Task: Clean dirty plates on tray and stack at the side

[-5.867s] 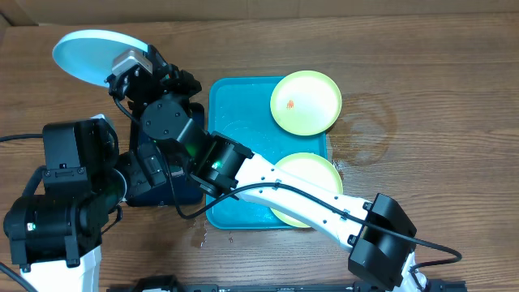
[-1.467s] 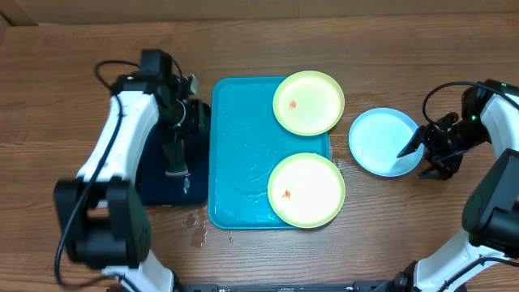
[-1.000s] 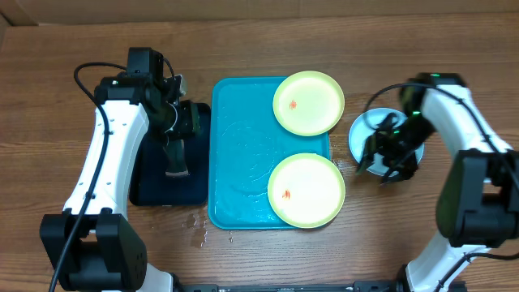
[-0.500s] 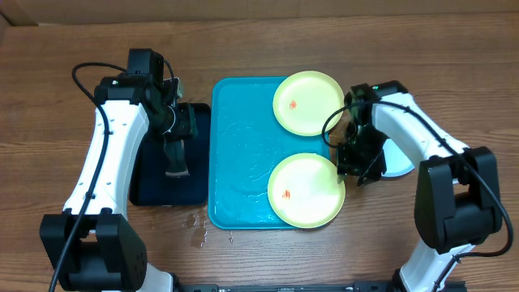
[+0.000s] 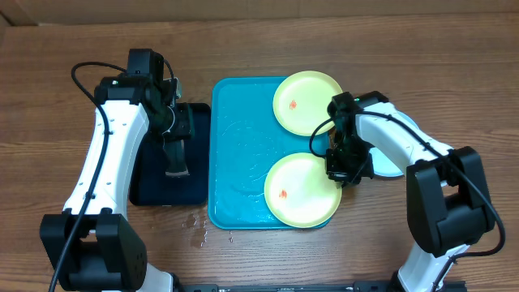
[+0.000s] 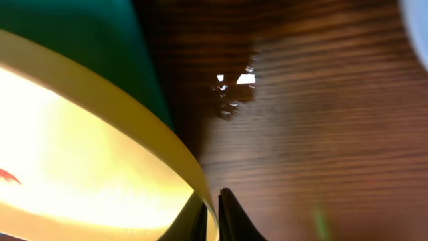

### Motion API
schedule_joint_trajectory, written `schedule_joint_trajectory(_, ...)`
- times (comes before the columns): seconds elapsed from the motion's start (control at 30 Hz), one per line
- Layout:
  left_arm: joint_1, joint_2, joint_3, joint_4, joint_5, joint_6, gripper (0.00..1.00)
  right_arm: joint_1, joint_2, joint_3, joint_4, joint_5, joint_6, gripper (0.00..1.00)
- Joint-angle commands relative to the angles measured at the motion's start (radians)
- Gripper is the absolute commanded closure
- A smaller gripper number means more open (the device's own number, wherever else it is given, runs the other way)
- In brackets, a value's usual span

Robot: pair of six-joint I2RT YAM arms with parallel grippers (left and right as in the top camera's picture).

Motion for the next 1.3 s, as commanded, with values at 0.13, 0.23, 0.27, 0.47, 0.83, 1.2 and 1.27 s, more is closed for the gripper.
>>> schedule_joint_trajectory(0.13, -0.006, 0.006, 0.013, -0.003, -0.013, -0.013, 0.5, 0.043, -0.018, -0.005, 0.086, -0.031, 0.134, 0.96)
schedule_joint_trajectory(0.23, -0.006, 0.006, 0.013, -0.003, -0.013, -0.013, 0.5, 0.061, -0.018, -0.005, 0.149, -0.073, 0.143, 0.96)
schedule_joint_trajectory(0.27, -0.006, 0.006, 0.013, -0.003, -0.013, -0.013, 0.5, 0.066, -0.018, -0.005, 0.162, -0.073, 0.149, 0.96)
schedule_joint_trajectory(0.47, -0.006, 0.006, 0.013, -0.001, -0.014, -0.013, 0.5, 0.107, -0.018, -0.005, 0.253, -0.072, 0.154, 0.94)
schedule_joint_trajectory(0.83, -0.006, 0.007, 0.013, 0.001, -0.014, -0.013, 0.5, 0.132, -0.018, 0.01, 0.38, -0.072, 0.154, 0.72)
schedule_joint_trajectory(1.2, -0.006, 0.007, 0.013, -0.026, -0.018, -0.013, 0.2, 0.133, -0.055, 0.155, 0.193, -0.057, 0.139, 0.54)
schedule_joint_trajectory(1.27, -0.006, 0.007, 0.013, -0.026, -0.034, -0.013, 0.01, 0.133, -0.055, 0.154, 0.176, -0.058, 0.139, 0.11)
